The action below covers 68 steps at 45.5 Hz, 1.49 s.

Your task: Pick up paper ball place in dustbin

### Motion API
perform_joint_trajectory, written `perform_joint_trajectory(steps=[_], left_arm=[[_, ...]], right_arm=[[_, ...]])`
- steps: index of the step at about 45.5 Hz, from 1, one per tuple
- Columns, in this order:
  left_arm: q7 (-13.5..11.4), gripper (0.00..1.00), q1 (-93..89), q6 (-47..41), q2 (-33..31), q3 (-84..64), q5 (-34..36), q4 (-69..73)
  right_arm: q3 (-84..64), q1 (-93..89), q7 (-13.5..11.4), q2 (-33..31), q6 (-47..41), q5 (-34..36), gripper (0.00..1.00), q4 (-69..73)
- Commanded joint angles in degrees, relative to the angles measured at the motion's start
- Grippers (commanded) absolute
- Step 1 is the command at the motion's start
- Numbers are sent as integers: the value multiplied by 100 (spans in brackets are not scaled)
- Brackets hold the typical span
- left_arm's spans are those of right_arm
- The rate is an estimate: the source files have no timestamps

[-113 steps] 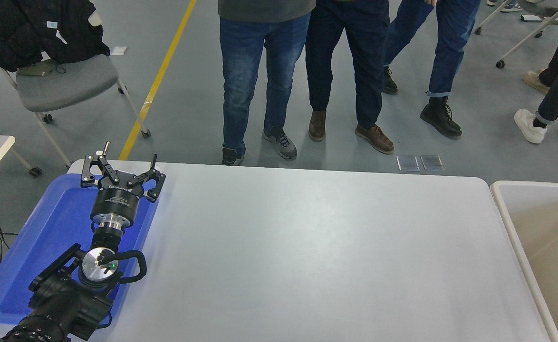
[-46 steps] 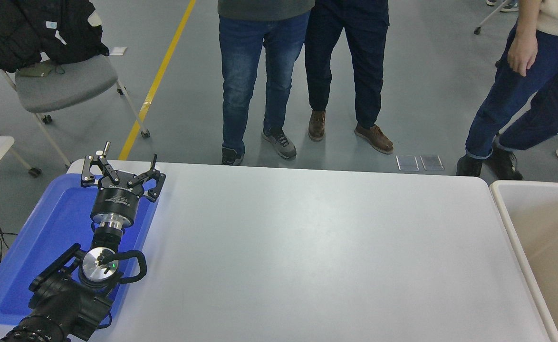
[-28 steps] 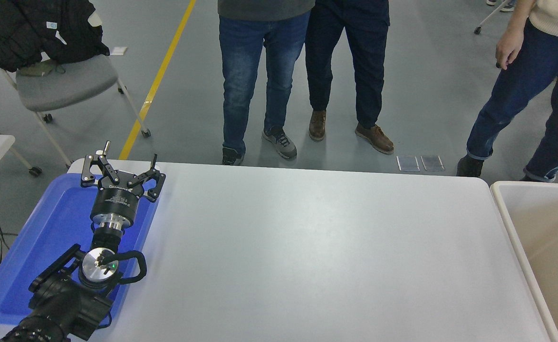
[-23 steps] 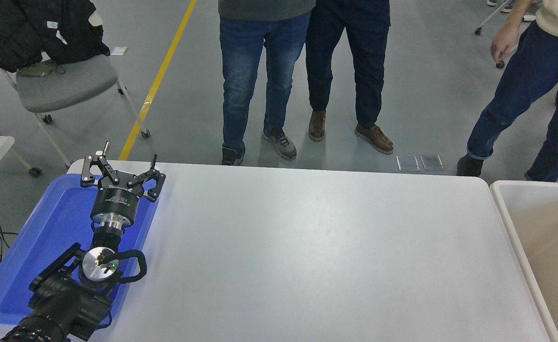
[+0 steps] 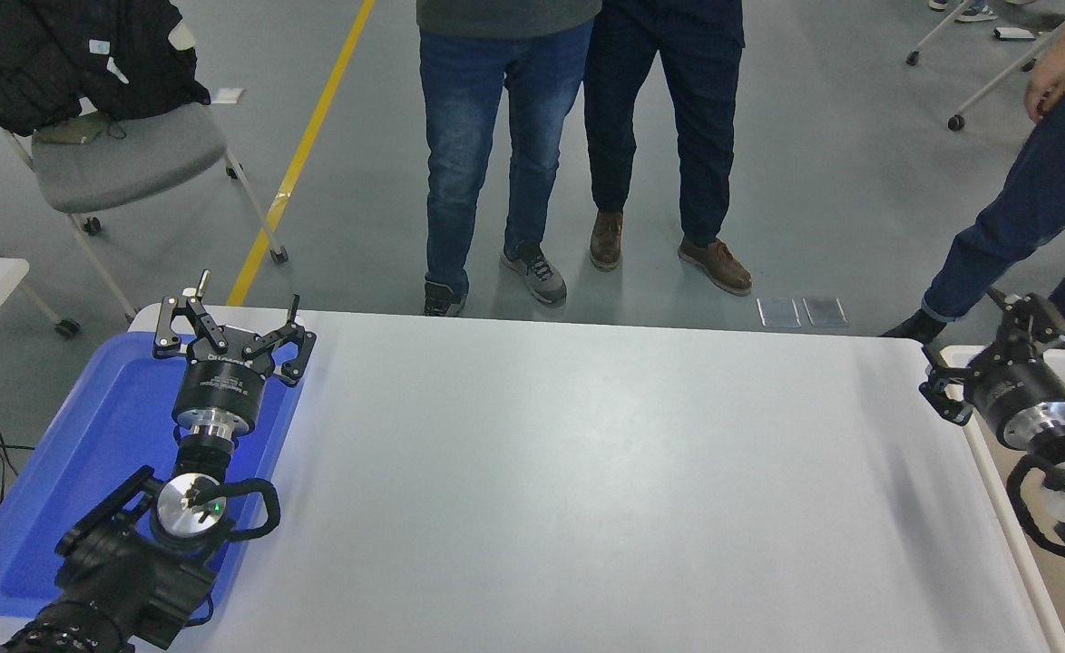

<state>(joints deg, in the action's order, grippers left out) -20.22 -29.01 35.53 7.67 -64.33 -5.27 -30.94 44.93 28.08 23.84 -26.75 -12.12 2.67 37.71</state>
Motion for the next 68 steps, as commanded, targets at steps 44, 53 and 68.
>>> perform_joint_trajectory(steps=[44,53,68], left_arm=[[9,100,9,-2,-2,0,-1,0],[9,100,9,-2,7,0,-1,0],[0,100,9,-2,-2,0,-1,0]], right_arm=[[165,-585,1474,162,1827,-970,100,1898],[130,-585,1474,162,1792,-1040,100,1889],[-221,-576,1430,135,1625,-1330,100,1661]])
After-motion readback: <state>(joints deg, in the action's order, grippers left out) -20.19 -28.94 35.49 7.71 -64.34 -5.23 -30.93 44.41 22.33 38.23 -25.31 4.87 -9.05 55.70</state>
